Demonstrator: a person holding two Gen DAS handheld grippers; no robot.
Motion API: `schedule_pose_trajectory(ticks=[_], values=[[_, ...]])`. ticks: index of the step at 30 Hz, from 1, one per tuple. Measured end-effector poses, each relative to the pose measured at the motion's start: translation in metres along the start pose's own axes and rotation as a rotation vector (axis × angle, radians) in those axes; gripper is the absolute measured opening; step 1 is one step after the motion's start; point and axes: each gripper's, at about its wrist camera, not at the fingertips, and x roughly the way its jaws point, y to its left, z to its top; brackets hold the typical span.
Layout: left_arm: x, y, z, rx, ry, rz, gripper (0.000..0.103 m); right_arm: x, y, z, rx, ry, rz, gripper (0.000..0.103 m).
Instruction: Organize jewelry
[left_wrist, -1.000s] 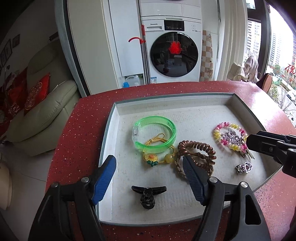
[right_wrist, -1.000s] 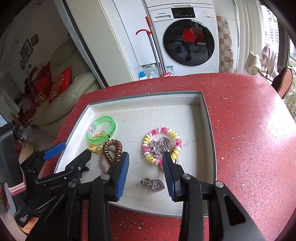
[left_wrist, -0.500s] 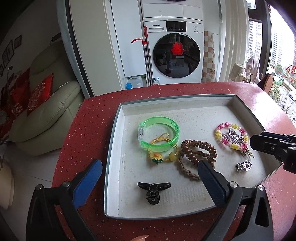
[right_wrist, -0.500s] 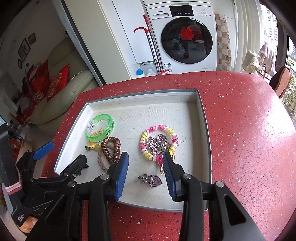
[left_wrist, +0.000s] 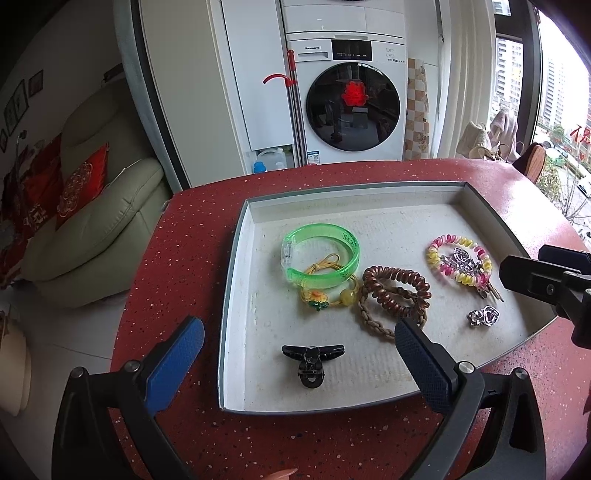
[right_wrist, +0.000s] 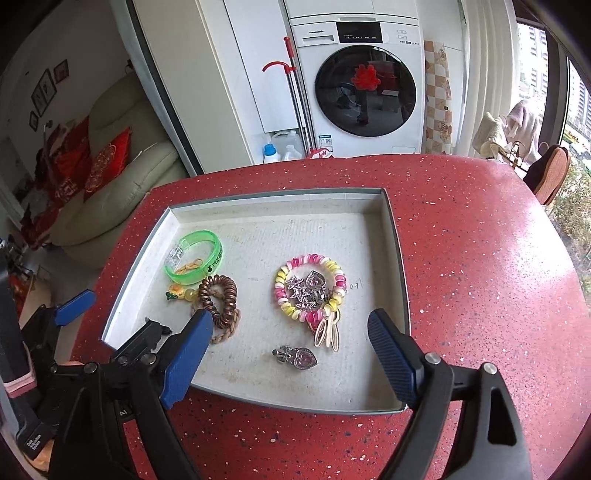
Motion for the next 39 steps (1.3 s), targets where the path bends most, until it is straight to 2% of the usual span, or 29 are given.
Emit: schedule_pose_trajectory(ticks=[1, 2, 8, 19, 28, 39], values=[[0.0, 0.0, -0.001, 0.002, 0.001, 0.001, 0.103, 0.0, 0.001, 0.0, -0.007, 0.002, -0.004, 0.101], [0.0, 0.0, -0.001, 0.003, 0.002, 0.002, 0.103, -0.001, 0.002, 0.0, -0.012, -0.003, -0.01, 0.103], [-0.002, 0.004, -0.003, -0.012, 0.004, 0.0, 0.103, -0.009, 0.004, -0.001, -0.015, -0.028, -0.024, 0.103], [-0.007, 0.007, -0.003, -0.019, 0.002, 0.02, 0.103, -0.012, 0.003, -0.005, 0.002, 0.005, -0.013, 0.103], [-0.013, 0.011, -0.008, -0.037, 0.009, 0.017, 0.103, -0.017, 0.001, -0.013, -0.011, 0.004, -0.041, 0.103], [-0.034, 0.014, -0.028, -0.073, -0.016, 0.018, 0.103, -0.046, 0.013, -0.033, -0.048, -0.111, -0.072, 0.103]])
